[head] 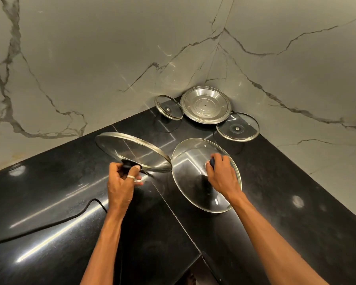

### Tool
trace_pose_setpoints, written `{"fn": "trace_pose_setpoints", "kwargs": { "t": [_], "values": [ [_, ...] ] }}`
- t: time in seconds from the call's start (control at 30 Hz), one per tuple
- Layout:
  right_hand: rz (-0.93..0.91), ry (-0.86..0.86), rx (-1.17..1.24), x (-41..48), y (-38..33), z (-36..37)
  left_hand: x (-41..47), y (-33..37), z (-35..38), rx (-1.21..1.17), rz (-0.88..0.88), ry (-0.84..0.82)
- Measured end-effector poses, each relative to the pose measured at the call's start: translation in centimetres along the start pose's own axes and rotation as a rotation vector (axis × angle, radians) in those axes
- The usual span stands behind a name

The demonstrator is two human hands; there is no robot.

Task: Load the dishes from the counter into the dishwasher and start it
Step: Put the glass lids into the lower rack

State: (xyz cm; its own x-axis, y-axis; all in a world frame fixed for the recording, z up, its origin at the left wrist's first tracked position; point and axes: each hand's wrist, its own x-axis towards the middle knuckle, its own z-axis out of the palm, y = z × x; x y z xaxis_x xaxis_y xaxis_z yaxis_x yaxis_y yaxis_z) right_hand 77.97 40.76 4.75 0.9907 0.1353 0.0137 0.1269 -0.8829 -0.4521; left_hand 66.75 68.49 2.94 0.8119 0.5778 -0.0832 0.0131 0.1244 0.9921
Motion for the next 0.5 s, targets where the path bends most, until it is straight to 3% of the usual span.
{"fn": "trace_pose_setpoints", "kwargs": {
  "t": [0.2, 0.5],
  "values": [
    [0.085, 0.164, 0.332, -0.4, -0.8, -3.7, -0.2, 3.5, -0.7, -0.004, 0.072, -0.135],
    [0.312, 0.275, 0.974, -4.2, -1.3, -8.1, -1.6, 8.4, 1.0, -0.047, 0.130, -0.264]
  ]
}}
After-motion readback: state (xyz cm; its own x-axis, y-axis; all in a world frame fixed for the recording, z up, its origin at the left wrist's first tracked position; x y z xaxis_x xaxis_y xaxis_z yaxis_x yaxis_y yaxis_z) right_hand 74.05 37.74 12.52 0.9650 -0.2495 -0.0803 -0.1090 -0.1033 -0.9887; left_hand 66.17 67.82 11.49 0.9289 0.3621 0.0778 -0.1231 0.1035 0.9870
